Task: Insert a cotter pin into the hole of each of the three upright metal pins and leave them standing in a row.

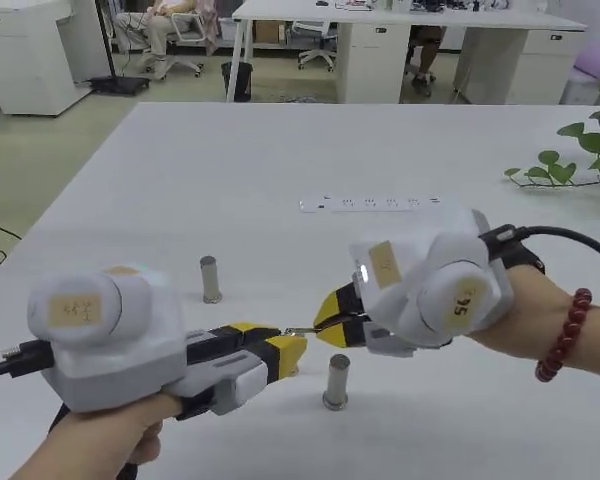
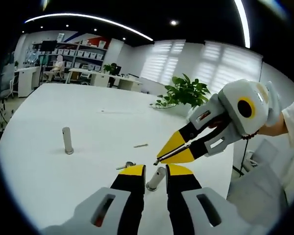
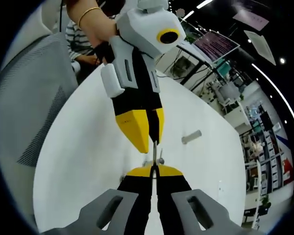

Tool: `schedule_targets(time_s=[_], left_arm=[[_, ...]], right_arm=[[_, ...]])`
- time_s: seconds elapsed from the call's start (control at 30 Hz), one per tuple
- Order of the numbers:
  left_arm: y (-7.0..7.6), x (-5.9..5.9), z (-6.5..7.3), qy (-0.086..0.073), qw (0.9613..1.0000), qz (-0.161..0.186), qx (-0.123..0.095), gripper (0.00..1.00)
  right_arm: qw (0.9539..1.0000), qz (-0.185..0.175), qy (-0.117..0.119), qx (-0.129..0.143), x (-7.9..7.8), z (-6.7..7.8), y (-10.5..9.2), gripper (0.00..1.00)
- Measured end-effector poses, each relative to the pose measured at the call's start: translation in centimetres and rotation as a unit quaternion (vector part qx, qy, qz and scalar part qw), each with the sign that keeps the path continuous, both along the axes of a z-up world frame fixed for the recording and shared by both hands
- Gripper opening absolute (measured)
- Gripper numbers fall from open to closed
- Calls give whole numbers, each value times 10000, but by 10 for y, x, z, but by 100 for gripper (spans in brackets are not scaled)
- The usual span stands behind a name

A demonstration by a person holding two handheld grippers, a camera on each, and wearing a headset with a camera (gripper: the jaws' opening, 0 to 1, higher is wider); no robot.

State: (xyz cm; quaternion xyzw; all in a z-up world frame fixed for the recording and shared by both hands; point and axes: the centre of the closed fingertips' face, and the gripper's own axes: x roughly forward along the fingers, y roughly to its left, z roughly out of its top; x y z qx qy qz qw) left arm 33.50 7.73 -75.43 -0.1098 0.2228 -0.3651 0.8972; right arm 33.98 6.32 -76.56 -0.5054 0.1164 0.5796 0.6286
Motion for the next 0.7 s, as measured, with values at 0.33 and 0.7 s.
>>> schedule_targets(time_s=[0.33, 0.7], left_arm=[[-3, 0, 4, 100, 9996, 37, -243, 5], [-2, -2, 4, 230, 9989, 55, -399, 2]], right_arm=[[9999, 75, 40, 116, -8, 6, 8, 2], [9998, 121, 9, 151, -11, 10, 11, 3]])
